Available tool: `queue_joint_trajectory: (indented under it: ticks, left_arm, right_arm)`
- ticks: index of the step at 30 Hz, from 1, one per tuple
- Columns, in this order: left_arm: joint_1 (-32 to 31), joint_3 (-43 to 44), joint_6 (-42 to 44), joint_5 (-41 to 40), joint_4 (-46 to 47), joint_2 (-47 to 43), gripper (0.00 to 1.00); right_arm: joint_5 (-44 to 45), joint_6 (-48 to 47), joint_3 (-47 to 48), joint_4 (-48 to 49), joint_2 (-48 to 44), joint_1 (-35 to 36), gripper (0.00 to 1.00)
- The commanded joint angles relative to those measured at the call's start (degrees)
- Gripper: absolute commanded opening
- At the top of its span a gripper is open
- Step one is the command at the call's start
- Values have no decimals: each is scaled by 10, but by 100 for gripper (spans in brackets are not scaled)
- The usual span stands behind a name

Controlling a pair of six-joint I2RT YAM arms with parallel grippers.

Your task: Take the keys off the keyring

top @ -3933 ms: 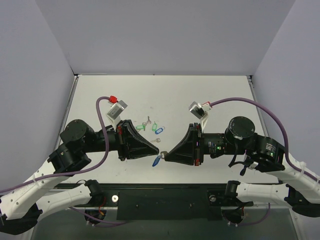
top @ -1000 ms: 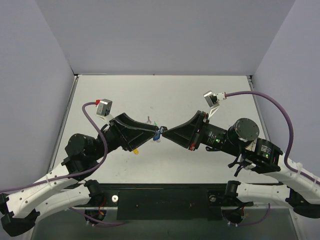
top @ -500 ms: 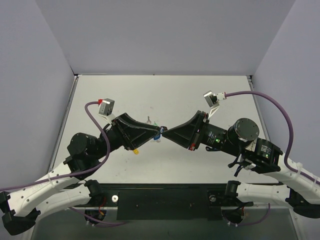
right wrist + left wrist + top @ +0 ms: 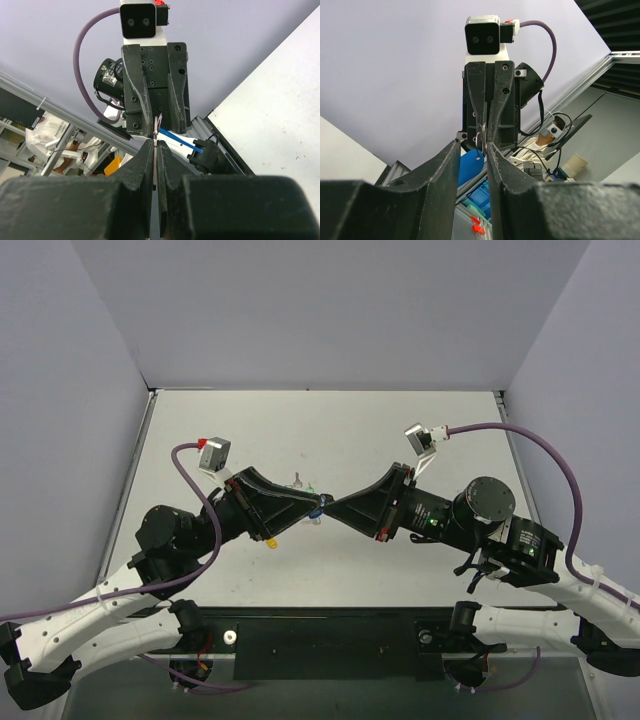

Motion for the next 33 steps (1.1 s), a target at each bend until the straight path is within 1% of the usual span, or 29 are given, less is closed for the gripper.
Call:
queue_joint_trajectory:
  ticks: [1,4,6,9,11,12,13,16,17,18,19,20,22,27,33]
  left_arm:
    - [-3,22,11,5,13,-7,34]
    - [-3,23,12,5,7,-10,29]
    - [-3,25,14,5,6,-10,23]
    - [-3,27,16,5,0,-10,12]
    - [-3,26,16,6,-2,-13,7]
    - [-4,25,16,5,-3,-14,2]
    - [-3,24,17,5,-4,-14,0]
    - [-3,24,17,4,-6,-17,0]
    - [-3,24,17,4,-7,-18,0]
    - [-3,24,17,5,-7,-20,0]
    - [-3,23,17,4,-5,-19,0]
    - [-3,23,16,4,-5,-19,0]
    - [-3,23,13,5,-2,-21,0]
    - [-3,18,12,4,3,-21,0]
    - [-3,16,8,4,4,-22,0]
  right_arm:
    - [-3,4,-6,29,-5,4,0]
    - [-6,5,-7,28,-4,4,0]
    - [-5,5,-6,28,-6,3,0]
    - [-5,4,-6,28,-6,4,0]
    - [-3,3,-7,28,-8,4,0]
    - [-3,3,-6,27,-8,4,0]
    - [-2,2,-7,27,-8,4,0]
    - [-3,2,-4,25,-7,4,0]
    - [-1,2,-4,24,-7,3,3]
    - [-1,1,-2,23,-6,4,11]
    - [-1,0,0,22,-7,4,16]
    - [0,-1,1,22,-7,4,27]
    - [5,-4,5,20,-6,3,34]
    - [7,-10,14,20,-1,1,32]
    - [3,-7,15,24,10,2,24]
